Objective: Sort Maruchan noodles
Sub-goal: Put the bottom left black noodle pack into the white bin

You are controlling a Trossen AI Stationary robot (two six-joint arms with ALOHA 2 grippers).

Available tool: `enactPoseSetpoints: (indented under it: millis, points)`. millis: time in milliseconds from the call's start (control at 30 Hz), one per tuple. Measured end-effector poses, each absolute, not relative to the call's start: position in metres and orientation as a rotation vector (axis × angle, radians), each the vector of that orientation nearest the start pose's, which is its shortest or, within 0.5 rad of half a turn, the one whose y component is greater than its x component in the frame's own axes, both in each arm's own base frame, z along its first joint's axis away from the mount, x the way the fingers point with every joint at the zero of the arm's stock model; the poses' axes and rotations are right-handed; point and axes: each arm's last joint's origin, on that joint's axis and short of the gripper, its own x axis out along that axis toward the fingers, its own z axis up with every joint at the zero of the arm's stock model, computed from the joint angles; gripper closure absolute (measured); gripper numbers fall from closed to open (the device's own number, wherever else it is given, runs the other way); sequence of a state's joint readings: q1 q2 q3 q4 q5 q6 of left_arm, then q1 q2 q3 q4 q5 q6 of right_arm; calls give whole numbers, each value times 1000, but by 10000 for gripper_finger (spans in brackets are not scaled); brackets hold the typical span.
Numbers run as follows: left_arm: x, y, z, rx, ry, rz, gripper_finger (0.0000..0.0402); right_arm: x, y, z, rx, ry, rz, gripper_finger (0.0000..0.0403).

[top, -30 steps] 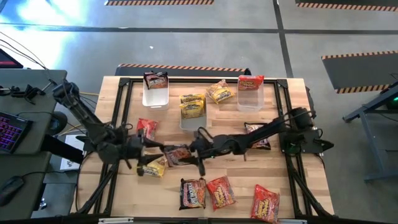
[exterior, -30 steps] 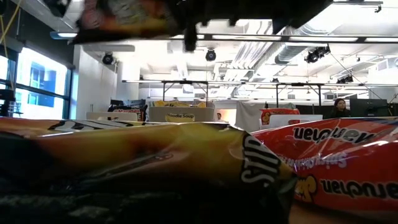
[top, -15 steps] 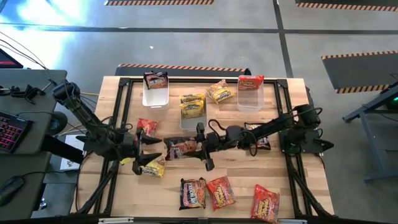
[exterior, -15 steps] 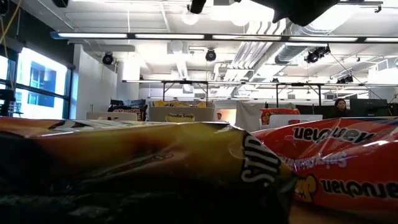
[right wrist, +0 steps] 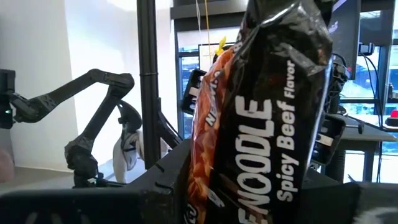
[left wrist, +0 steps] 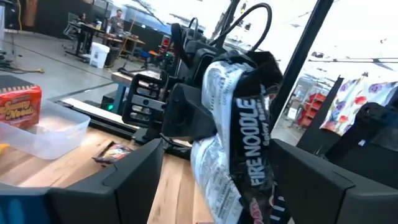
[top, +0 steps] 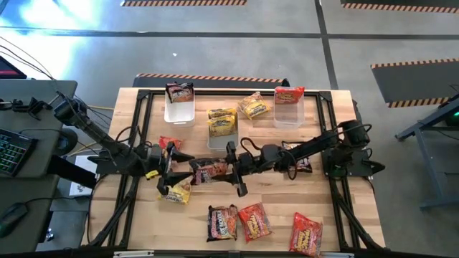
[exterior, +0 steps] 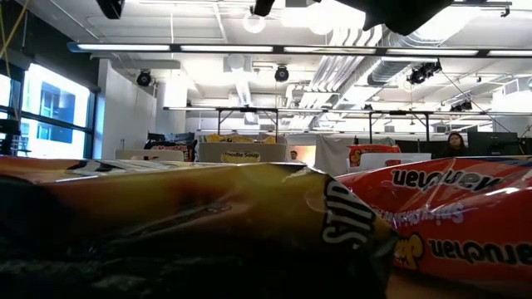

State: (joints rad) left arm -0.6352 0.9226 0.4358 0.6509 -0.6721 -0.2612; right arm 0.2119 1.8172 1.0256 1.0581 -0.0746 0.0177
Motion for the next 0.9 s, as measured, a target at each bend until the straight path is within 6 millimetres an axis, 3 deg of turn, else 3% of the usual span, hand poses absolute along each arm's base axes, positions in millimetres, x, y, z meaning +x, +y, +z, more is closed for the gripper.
enactPoseSetpoints:
  millis: [167, 467, 900]
  points:
    - [173, -101, 265, -342, -117, 2, 119, 383, 84, 253, 43, -264, 255, 281]
    - [198, -120, 276, -195, -47, -11, 119, 384, 81, 253, 57, -265, 209, 281]
    - [202, -119, 287, -125, -2, 9, 125, 384, 81, 254, 81, -275, 212, 281]
